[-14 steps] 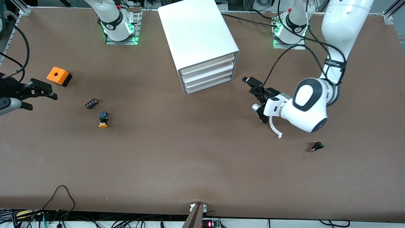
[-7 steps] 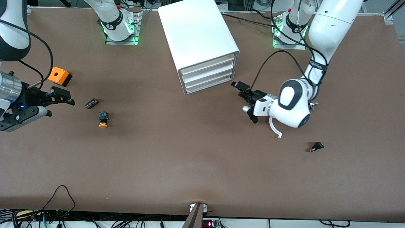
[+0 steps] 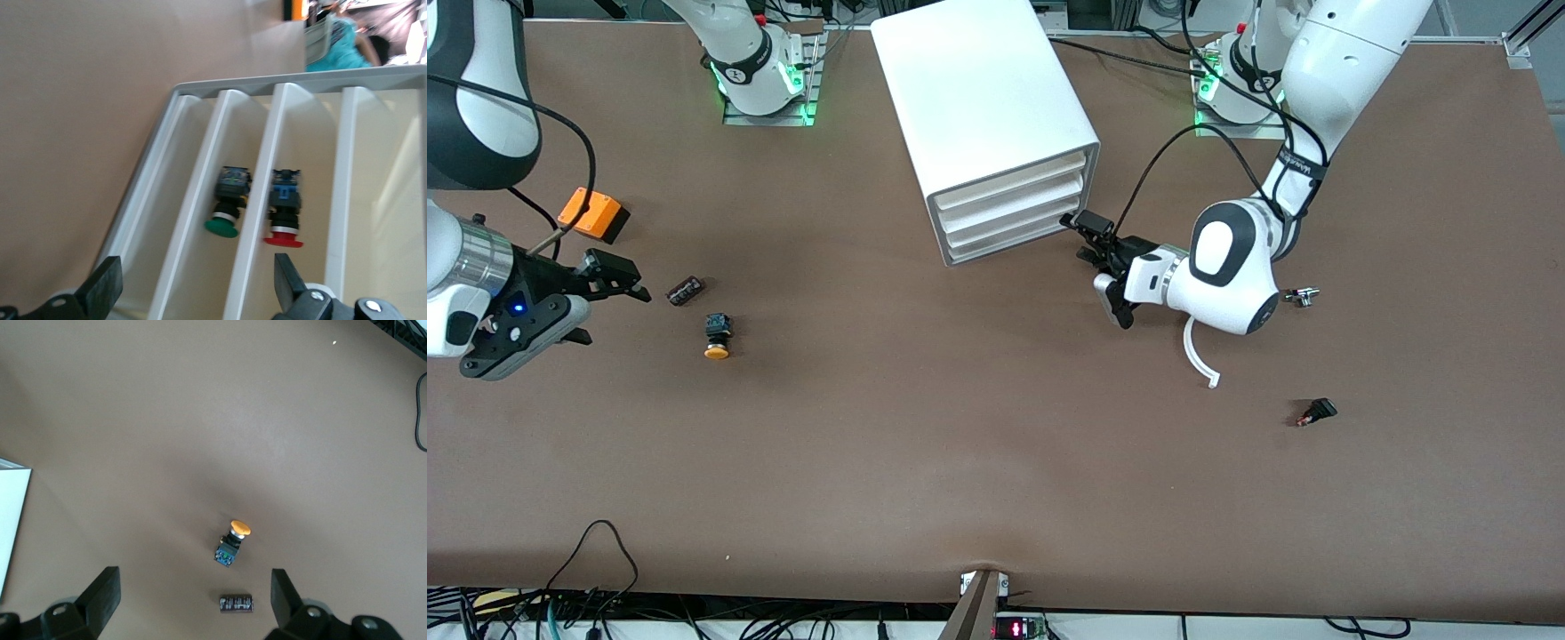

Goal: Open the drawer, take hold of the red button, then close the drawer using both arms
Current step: 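Grasp the drawer handle with the left gripper while the right gripper rises, then pull the drawer open with the left gripper while the right gripper approaches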

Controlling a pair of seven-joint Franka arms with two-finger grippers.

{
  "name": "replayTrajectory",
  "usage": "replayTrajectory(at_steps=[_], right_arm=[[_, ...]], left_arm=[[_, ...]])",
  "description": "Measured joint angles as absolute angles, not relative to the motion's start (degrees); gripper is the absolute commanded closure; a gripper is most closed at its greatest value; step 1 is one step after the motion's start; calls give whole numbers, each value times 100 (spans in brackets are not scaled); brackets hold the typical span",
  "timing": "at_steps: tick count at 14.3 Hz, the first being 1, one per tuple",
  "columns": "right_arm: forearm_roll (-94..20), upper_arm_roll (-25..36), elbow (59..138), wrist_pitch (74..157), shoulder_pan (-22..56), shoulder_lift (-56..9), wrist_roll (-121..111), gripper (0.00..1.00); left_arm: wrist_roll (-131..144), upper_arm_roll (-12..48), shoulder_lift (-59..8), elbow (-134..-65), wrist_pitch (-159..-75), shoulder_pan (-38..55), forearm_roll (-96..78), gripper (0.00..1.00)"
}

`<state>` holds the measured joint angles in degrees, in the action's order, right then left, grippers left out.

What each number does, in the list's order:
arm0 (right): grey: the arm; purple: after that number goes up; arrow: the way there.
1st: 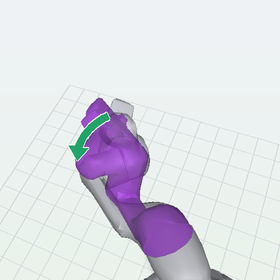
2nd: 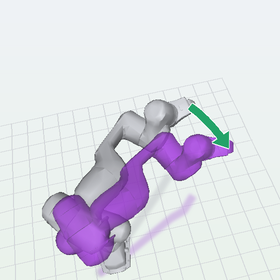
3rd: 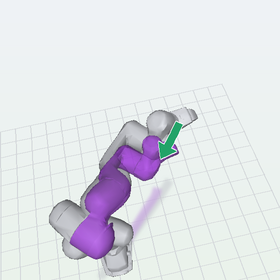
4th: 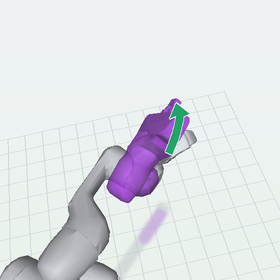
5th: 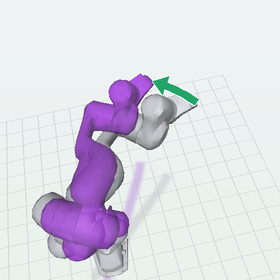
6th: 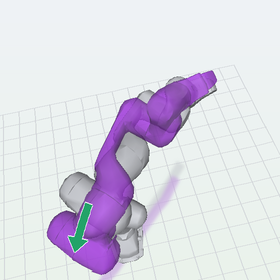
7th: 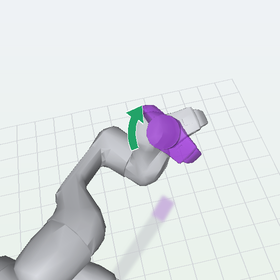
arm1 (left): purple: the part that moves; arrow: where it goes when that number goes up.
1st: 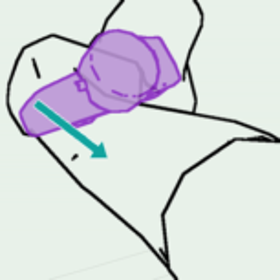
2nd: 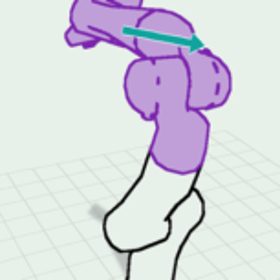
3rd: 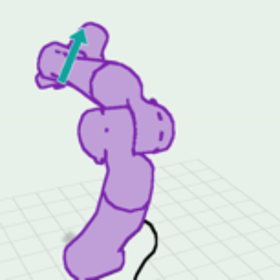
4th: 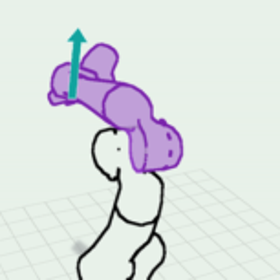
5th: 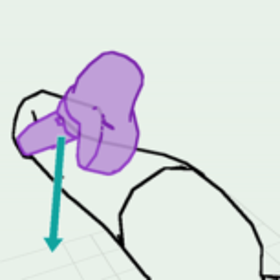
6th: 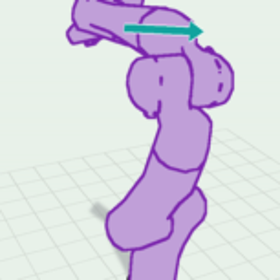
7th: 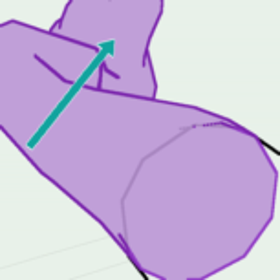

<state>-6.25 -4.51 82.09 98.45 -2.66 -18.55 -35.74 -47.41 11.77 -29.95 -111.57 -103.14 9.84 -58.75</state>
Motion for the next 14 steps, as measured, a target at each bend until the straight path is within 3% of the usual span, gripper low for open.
replayTrajectory(at_steps=[6, 9, 10, 11, 12, 14], right_arm=[[-625, -458, 8275, 10021, 61, -1862, -3591, 0], [-628, -462, 8276, 10029, 150, -1867, -3590, 0], [-628, -465, 8276, 10042, 215, -1868, -3590, 0], [-628, -465, 8276, 10069, 281, -1869, -3589, 0], [-627, -466, 8276, 10094, 330, -1868, -3587, 0], [-627, -465, 8276, 10113, 355, -1869, -3582, 0]], left_arm=[[-4887, 1370, -2950, -11539, -10250, 981, -6504, 3], [-4990, 1412, -2948, -11712, -10212, 978, -6739, 31], [-5110, 1444, -2948, -11766, -10212, 978, -6767, 46], [-5232, 1461, -2947, -11816, -10212, 978, -6774, 69], [-5327, 1468, -2948, -11877, -10212, 978, -6775, 80], [-5407, 1469, -2948, -11961, -10212, 978, -6776, 91]])
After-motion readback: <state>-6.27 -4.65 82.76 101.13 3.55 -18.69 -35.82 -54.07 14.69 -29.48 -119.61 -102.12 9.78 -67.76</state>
